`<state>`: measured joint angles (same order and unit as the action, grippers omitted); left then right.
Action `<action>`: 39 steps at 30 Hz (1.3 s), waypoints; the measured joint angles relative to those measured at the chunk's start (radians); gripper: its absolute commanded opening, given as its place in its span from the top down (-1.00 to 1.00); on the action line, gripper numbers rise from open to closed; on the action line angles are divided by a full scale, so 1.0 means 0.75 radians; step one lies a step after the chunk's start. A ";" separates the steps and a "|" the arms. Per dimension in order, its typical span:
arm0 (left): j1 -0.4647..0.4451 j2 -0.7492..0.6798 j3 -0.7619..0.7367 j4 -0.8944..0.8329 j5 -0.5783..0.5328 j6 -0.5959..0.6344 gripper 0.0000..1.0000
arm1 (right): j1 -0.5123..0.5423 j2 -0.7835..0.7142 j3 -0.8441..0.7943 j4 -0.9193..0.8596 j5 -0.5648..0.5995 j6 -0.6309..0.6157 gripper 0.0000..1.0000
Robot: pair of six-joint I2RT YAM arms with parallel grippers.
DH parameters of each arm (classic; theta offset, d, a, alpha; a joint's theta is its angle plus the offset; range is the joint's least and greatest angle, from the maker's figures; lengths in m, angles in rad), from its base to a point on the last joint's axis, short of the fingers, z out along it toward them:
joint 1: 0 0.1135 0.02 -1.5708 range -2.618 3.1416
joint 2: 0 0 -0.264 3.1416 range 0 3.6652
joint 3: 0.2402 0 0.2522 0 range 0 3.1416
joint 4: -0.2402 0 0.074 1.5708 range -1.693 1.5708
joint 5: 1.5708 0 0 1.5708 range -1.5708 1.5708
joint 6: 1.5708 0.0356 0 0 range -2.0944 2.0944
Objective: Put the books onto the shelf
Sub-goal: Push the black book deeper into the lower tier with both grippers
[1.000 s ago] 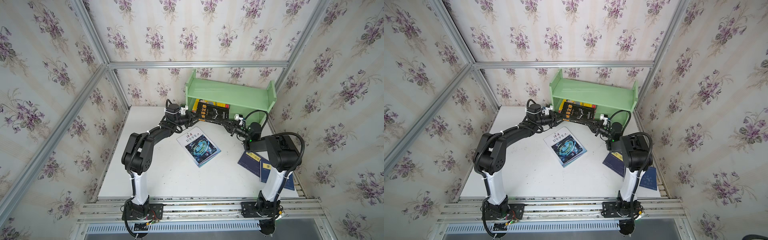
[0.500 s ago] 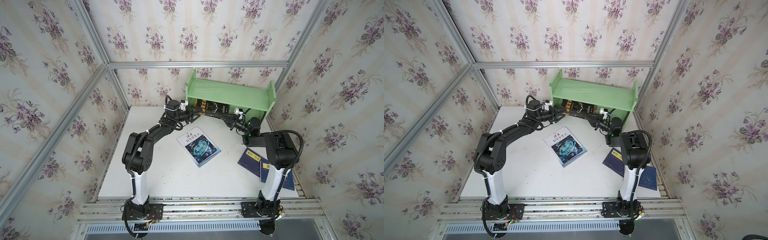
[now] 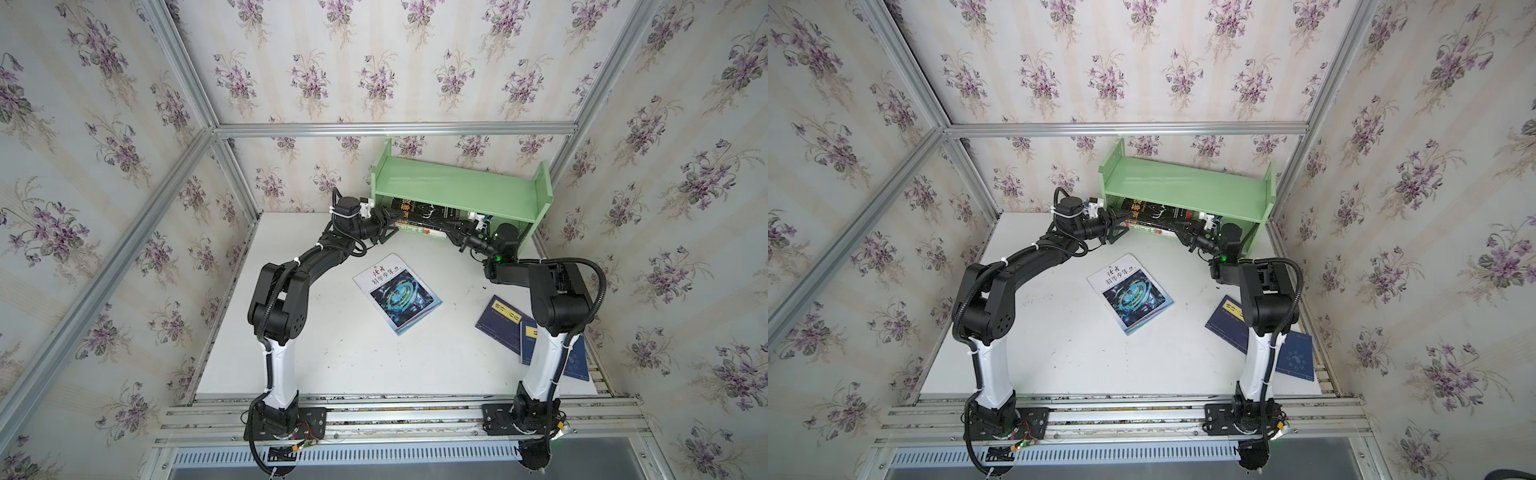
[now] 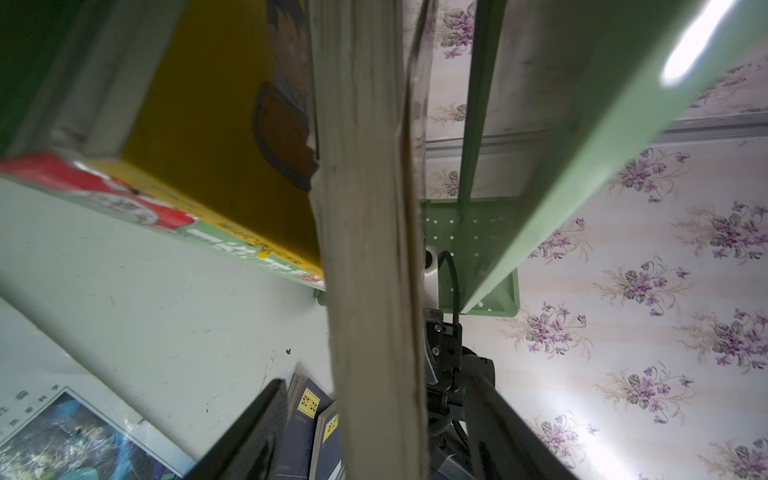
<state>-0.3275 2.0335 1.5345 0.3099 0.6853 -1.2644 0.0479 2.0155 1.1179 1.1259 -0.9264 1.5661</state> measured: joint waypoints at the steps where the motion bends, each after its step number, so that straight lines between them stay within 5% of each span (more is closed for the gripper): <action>1: 0.001 -0.001 -0.007 -0.006 -0.010 0.001 -0.52 | 0.001 0.000 0.008 -0.023 0.005 -0.018 0.95; 6: 0.008 -0.032 -0.074 -0.048 -0.067 0.011 -0.99 | 0.007 0.000 0.052 -0.128 0.021 -0.110 0.94; 22: 0.052 -0.111 -0.182 -0.204 -0.235 0.090 -0.99 | 0.043 0.007 0.112 -0.308 0.152 -0.270 0.95; 39: 0.054 0.042 0.045 -0.257 -0.264 0.068 -0.99 | 0.046 0.011 0.147 -0.388 0.173 -0.308 0.93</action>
<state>-0.2867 2.0647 1.5681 0.1173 0.4873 -1.2133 0.0822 2.0235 1.2282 0.8352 -0.7967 1.3350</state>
